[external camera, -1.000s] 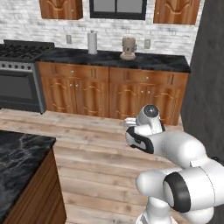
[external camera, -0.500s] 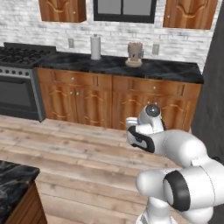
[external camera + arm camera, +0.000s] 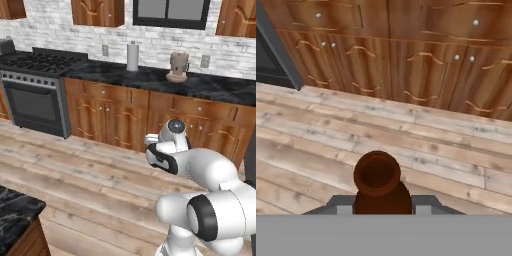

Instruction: Place the large bottle from the dining counter next to the other large bottle outside the sink, and place the small bottle from the dining counter next to the other small bottle inside the sink.

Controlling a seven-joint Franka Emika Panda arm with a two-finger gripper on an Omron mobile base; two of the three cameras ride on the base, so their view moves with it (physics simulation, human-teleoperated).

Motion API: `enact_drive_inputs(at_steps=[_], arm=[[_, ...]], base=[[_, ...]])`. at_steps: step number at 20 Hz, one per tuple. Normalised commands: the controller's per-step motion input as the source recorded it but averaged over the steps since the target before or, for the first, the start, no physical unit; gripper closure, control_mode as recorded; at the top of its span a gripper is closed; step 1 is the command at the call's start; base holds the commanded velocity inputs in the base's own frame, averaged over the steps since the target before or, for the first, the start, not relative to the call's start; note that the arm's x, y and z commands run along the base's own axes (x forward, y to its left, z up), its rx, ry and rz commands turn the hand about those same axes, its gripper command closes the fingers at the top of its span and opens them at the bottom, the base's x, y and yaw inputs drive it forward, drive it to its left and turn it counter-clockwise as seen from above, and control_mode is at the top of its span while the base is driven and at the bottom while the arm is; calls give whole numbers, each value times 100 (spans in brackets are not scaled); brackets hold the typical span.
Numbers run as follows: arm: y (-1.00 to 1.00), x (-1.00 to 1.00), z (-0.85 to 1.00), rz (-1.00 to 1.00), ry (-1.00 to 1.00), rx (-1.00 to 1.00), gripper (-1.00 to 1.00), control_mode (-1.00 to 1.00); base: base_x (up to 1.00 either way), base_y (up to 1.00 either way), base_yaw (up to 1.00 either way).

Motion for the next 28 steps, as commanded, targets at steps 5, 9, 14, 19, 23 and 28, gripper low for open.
enact_drive_inputs(at_steps=[5,9,14,19,23,28], arm=[[0,0,0,0,0,0,100,100],[0,0,0,0,0,0,100,100],[0,0,0,0,0,0,100,100],[0,0,0,0,0,0,100,100],[0,0,0,0,0,0,100,100],[0,0,0,0,0,0,100,100]], base=[[94,7,17],[100,16,18],[100,21,24],[93,34,31],[81,39,41],[74,37,44]])
